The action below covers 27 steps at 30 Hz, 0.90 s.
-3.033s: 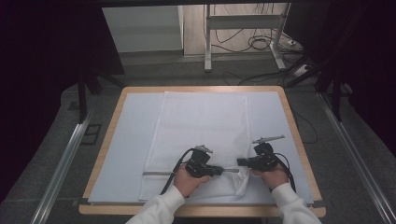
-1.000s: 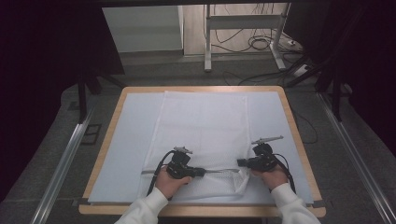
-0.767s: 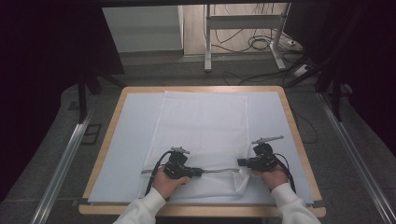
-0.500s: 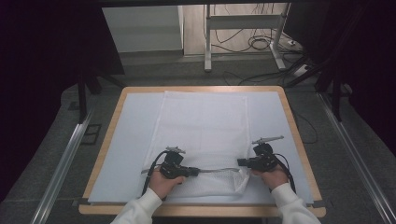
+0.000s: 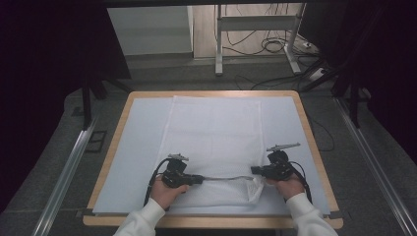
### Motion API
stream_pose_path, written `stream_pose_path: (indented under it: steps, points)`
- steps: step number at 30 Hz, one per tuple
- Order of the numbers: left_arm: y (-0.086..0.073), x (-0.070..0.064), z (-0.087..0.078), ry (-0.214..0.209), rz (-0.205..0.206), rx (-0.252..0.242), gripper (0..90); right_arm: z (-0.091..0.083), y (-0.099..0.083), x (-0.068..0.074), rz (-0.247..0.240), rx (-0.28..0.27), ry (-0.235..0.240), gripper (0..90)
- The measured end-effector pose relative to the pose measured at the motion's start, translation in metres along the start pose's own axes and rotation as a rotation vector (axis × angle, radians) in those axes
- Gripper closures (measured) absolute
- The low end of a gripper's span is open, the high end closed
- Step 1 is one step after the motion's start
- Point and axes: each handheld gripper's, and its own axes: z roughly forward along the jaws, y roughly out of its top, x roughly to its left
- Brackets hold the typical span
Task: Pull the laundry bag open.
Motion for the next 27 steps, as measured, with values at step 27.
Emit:
stream_pose_path:
  steps: [27]
  points:
    - [-0.007, 0.009, -0.013, 0.023, -0.017, -0.008, 86.7, -0.001, 0.001, 0.0, -0.004, -0.004, 0.005, 87.5]
